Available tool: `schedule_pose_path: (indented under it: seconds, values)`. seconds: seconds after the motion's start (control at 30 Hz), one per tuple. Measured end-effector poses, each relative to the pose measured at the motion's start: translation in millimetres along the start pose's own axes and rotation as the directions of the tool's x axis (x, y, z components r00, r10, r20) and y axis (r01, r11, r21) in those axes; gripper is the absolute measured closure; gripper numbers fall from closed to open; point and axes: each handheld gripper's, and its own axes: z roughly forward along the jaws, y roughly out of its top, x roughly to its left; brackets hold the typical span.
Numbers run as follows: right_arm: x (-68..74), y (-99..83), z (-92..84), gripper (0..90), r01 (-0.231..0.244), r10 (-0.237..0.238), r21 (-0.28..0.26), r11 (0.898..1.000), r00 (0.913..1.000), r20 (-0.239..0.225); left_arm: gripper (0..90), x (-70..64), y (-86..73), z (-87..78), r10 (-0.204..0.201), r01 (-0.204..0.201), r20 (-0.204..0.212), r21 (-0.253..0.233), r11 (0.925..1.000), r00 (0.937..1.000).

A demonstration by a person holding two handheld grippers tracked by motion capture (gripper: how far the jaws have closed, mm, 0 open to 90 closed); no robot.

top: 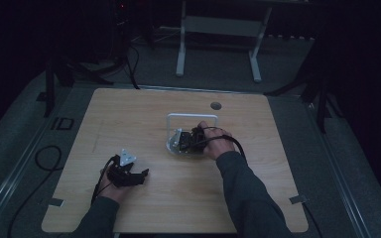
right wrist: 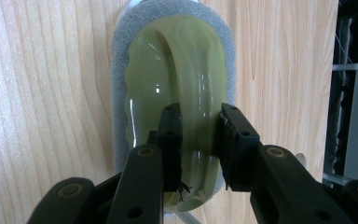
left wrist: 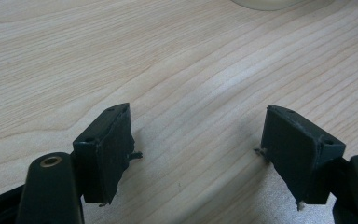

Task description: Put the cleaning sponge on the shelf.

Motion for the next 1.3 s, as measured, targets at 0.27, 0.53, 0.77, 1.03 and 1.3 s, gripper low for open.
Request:
schedule_pose_path:
  seconds: [0.27,0.53,0.77,1.03,1.3]
  values:
    - [-1.5,-0.7,3.0,72.2,-0.006,0.006,-0.002,1.0,0.9999,0.014,25.0,0.1,0.0,-0.1,0.001,-0.001,0.0,0.001,1.0,1.0]
    - [-2.4,-0.9,2.8,63.8,-0.034,0.034,-0.002,0.999,0.9993,0.016,25.0,0.1,0.0,-0.1,0.001,-0.001,0.0,0.001,1.0,1.0]
    - [-3.3,-0.9,-0.7,53.8,-0.053,0.053,-0.022,0.998,0.9986,0.007,25.1,0.1,0.0,-0.1,0.001,-0.001,0.0,0.001,1.0,1.0]
    - [-0.9,-2.7,-7.0,52.2,-0.064,0.065,-0.044,0.997,0.9977,0.018,25.0,0.1,0.0,-0.1,0.001,-0.001,0.0,0.001,1.0,1.0]
    - [1.9,-10.4,-15.4,50.0,-0.108,0.113,-0.091,0.99,0.9924,0.049,25.0,0.0,0.0,0.0,0.0,0.0,0.0,0.0,1.0,1.0]
